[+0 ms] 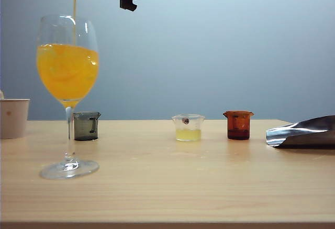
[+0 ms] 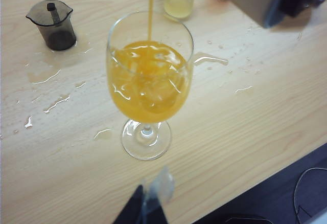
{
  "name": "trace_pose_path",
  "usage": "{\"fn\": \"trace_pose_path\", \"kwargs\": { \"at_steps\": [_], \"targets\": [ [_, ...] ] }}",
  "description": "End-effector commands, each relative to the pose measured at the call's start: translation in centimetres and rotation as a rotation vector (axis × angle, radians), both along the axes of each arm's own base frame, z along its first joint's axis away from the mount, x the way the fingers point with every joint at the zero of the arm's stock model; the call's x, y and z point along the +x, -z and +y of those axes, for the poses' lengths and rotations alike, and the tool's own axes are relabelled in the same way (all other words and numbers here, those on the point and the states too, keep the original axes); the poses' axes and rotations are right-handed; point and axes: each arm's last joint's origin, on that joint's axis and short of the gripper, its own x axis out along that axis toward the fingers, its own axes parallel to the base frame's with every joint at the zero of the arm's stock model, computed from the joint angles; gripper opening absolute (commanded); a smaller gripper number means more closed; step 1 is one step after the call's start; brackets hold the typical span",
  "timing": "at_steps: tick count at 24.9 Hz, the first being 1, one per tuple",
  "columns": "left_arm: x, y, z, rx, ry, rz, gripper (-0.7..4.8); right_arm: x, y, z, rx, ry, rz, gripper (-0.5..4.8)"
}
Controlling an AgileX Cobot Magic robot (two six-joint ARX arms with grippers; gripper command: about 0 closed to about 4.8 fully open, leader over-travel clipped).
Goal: Pick up the second measuring cup from the left, pour the orange juice inside into the goblet, and finally put the measuring cup back in its original place.
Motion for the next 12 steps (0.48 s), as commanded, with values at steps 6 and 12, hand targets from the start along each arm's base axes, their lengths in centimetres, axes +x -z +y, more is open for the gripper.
{"fn": "trace_pose_path", "kwargs": {
  "at_steps": [6, 12],
  "targets": [
    [0.01, -0.12, 0.0, -0.006, 0.001, -0.008, -0.05, -0.44, -0.76, 0.18, -0.011, -0.012, -0.075, 1.35],
    [0.01, -0.12, 0.0, -0.006, 0.001, -0.008, -0.05, -0.45, -0.76, 0.19, -0.084, -0.01, -0.146, 1.35]
  ]
}}
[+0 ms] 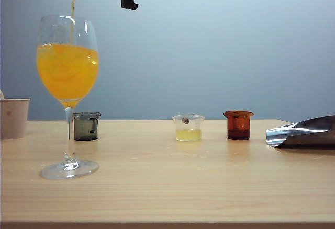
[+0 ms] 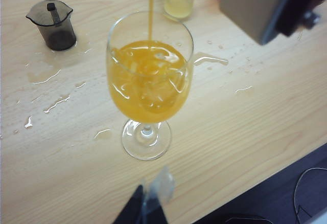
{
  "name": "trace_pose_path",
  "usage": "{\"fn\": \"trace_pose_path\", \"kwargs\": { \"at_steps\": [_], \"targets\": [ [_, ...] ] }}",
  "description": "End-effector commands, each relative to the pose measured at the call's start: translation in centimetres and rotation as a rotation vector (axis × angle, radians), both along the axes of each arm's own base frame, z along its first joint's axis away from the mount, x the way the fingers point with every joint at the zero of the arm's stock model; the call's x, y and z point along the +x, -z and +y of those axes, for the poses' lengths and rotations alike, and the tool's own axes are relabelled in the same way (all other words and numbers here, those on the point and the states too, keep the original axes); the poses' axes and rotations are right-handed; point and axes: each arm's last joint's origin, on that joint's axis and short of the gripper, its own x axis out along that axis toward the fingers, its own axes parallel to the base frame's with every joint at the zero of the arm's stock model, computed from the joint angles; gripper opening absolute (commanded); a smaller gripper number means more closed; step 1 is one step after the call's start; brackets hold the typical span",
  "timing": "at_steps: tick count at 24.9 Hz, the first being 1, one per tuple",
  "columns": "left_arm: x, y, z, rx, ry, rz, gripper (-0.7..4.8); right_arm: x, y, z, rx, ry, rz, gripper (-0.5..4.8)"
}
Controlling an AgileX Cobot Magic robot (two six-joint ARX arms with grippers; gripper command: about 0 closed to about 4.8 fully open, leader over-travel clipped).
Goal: Pick up the second measuring cup from the left, pour the orange juice inside into the goblet, and finally put the measuring cup back in its original place.
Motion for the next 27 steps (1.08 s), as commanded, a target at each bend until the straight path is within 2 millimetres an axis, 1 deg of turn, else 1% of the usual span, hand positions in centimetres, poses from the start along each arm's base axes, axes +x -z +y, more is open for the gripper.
{"fn": "trace_pose_path", "kwargs": {
  "at_steps": [1, 6, 11, 14, 18, 20, 23, 26, 27],
  "targets": [
    [0.01, -0.12, 0.0, -0.006, 0.001, -0.008, -0.05, -0.12, -0.72, -0.06, -0.039, 0.0, -0.099, 1.35],
    [0.01, -0.12, 0.0, -0.006, 0.001, -0.008, -0.05, -0.13, -0.73, -0.05, -0.076, 0.001, -0.135, 1.35],
    [0.01, -0.12, 0.0, -0.007, 0.001, -0.008, -0.05, -0.2, -0.74, 0.01, -0.073, -0.013, -0.136, 1.35],
    [0.01, -0.12, 0.0, -0.007, 0.001, -0.008, -0.05, -0.44, -0.75, 0.19, -0.025, -0.043, -0.092, 1.35],
    [0.01, -0.12, 0.0, -0.006, 0.001, -0.008, -0.05, -0.56, -0.61, 0.28, -0.01, -0.048, -0.057, 1.34],
    [0.01, -0.12, 0.0, -0.006, 0.001, -0.008, -0.05, -0.56, -0.49, 0.29, 0.087, -0.049, 0.058, 1.34],
    [0.01, -0.12, 0.0, -0.006, 0.001, -0.008, -0.05, -0.49, -0.45, 0.23, 0.177, -0.028, 0.152, 1.34],
    [0.01, -0.12, 0.0, -0.007, 0.001, -0.008, -0.05, -0.1, -0.47, -0.06, 0.407, 0.002, 0.367, 1.35],
    [0.01, -0.12, 0.0, -0.006, 0.001, -0.008, -0.05, 0.2, -0.4, -0.28, 0.454, 0.015, 0.416, 1.35]
  ]
}}
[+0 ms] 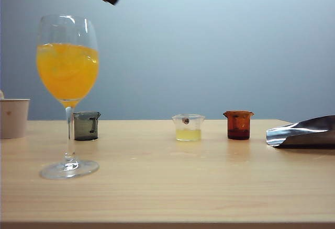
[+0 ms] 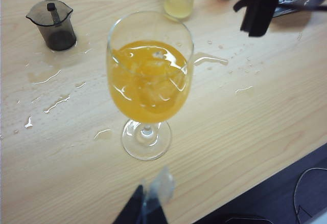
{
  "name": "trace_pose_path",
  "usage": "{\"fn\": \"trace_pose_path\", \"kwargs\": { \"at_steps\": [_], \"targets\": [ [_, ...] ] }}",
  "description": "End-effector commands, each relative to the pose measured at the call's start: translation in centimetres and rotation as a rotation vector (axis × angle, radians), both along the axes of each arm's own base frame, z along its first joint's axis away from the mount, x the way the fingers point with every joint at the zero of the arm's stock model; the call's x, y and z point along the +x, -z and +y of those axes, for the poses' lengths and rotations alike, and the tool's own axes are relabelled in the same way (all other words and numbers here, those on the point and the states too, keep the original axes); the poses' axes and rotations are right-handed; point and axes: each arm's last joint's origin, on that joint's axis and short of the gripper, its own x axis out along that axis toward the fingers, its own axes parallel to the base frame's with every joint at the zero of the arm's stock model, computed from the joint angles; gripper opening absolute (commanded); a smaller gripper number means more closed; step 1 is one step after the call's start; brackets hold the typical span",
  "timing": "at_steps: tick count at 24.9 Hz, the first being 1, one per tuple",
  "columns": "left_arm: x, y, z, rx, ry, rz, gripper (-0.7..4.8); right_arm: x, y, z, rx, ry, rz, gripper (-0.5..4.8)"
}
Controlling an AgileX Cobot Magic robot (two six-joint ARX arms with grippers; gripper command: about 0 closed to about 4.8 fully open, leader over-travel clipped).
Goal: Pick up the second measuring cup from the left, pour the orange juice inside into the goblet, and finally put the measuring cup back in its original place.
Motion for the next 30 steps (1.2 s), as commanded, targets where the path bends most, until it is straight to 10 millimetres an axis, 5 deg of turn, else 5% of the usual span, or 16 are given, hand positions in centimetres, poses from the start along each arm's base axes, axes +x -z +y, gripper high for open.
{"fn": "trace_pose_path", "kwargs": {
  "at_steps": [1, 10, 20, 30],
  "targets": [
    [0.0, -0.1, 0.0, -0.007, 0.001, -0.008, -0.05, 0.9, -0.4, -0.8, 0.233, 0.041, 0.205, 1.35],
    [0.0, -0.1, 0.0, -0.006, 0.001, -0.008, -0.05, 6.5, 1.2, -4.7, 0.687, 0.195, 0.602, 1.35],
    [0.0, -0.1, 0.0, -0.006, 0.001, -0.008, -0.05, 11.3, 12.1, -2.2, 0.696, 0.308, 0.771, 1.35],
    [0.0, -0.1, 0.0, -0.006, 0.001, -0.008, -0.05, 13.2, 19.4, -0.4, 0.818, 0.281, 0.799, 1.35]
  ]
}}
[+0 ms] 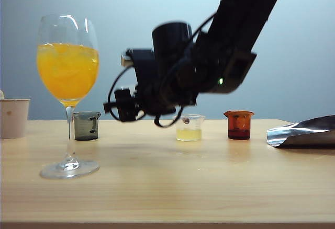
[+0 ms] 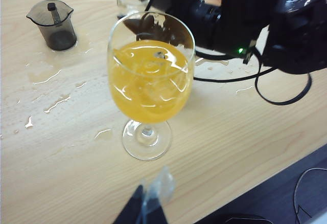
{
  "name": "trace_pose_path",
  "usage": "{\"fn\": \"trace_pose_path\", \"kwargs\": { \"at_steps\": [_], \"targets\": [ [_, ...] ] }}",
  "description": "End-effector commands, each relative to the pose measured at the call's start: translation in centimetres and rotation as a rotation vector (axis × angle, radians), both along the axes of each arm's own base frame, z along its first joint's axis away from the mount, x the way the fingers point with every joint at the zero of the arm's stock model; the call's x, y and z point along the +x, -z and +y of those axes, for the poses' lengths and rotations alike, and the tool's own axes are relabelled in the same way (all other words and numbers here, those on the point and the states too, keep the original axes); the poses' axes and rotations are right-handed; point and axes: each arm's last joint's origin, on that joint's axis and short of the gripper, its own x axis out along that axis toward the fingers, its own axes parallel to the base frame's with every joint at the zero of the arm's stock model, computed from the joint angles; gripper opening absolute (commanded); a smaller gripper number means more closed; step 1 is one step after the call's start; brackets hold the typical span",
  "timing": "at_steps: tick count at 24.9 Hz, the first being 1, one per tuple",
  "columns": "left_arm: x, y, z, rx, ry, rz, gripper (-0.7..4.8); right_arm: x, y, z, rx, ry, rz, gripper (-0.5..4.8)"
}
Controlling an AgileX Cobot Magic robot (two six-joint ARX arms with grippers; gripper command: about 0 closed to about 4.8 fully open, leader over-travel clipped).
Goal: Pick up the second measuring cup from the left, pour the orange juice inside into the goblet, and finally put the measuring cup back in its original place.
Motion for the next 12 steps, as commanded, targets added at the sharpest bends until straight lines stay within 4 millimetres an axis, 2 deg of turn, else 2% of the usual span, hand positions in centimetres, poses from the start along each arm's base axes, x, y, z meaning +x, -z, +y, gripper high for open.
{"fn": "trace_pose_path", "kwargs": {
  "at_steps": [1, 3, 7, 12],
  "targets": [
    [0.0, -0.1, 0.0, -0.006, 0.001, -0.008, -0.05, 0.6, 0.9, 0.5, 0.034, 0.006, 0.001, 1.36],
    [0.0, -0.1, 0.0, -0.007, 0.001, -0.008, -0.05, 1.3, 1.6, 1.0, 0.054, 0.011, 0.014, 1.38],
    [0.0, -0.1, 0.0, -0.006, 0.001, -0.008, -0.05, 2.9, 1.7, 2.4, 0.076, 0.012, -0.007, 1.38],
    [0.0, -0.1, 0.0, -0.006, 0.001, -0.008, -0.05, 4.4, 1.9, 2.6, 0.081, 0.039, 0.023, 1.38]
  ]
}}
